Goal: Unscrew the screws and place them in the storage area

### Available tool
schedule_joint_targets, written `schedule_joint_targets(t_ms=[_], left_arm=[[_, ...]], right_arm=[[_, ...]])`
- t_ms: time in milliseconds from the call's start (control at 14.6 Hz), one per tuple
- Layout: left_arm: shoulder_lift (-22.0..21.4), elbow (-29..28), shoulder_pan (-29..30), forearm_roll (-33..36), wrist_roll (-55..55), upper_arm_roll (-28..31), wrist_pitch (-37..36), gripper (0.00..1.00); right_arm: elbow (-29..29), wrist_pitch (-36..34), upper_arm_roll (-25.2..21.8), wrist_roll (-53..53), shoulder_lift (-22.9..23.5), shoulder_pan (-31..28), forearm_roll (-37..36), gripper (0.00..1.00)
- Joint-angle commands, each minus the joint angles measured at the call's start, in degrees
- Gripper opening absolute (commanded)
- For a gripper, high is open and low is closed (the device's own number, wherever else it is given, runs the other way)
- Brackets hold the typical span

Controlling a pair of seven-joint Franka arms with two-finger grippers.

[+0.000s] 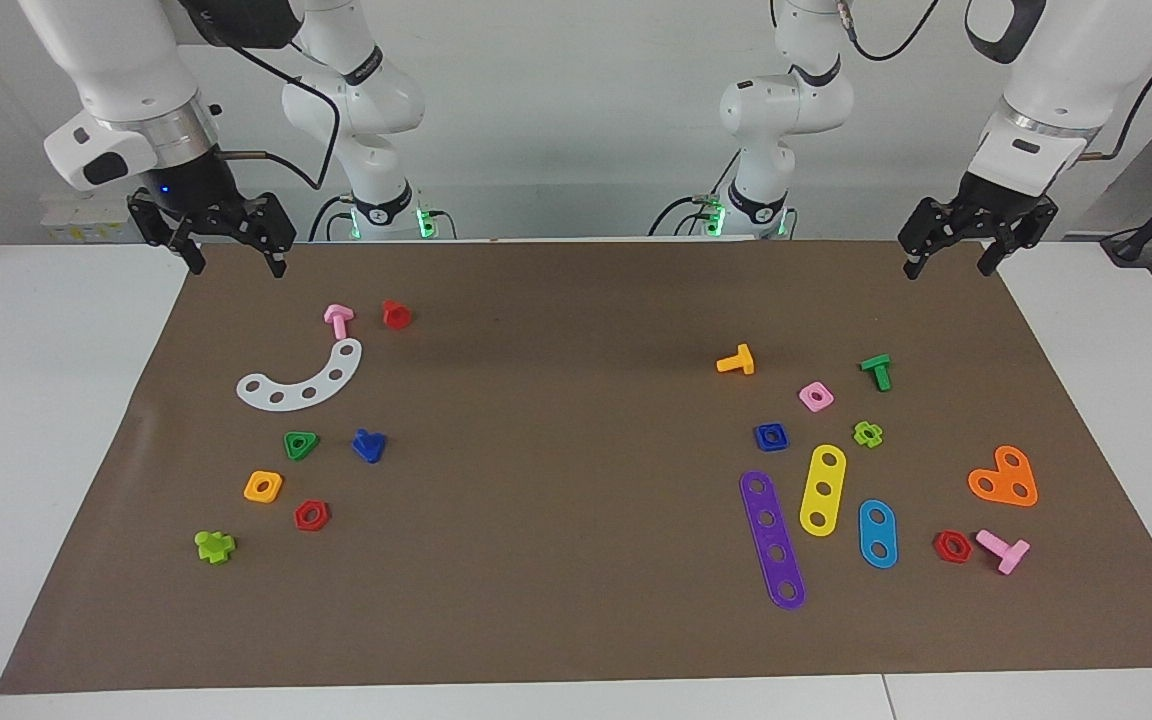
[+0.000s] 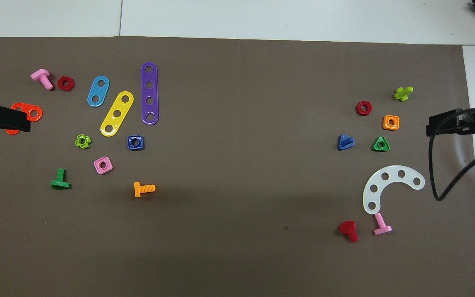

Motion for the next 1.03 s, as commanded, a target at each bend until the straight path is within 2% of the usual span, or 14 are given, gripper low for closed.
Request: schedule_joint_targets(t_ms=[0,961], left_arm=[[-1.5,-1.6,0.6,-0.4,0.1,-0.2,-0.2,1.00],[-1.5,-1.6,0.6,-0.4,0.1,-0.2,-0.2,1.00]], right_arm=[[-2.6,-0.1,0.3,-1.5,-1.6,-0.7,0.9,1.00],[-3.5,0.0,0.8,-0.2,-2.1,-0.5,1.0,1.00]])
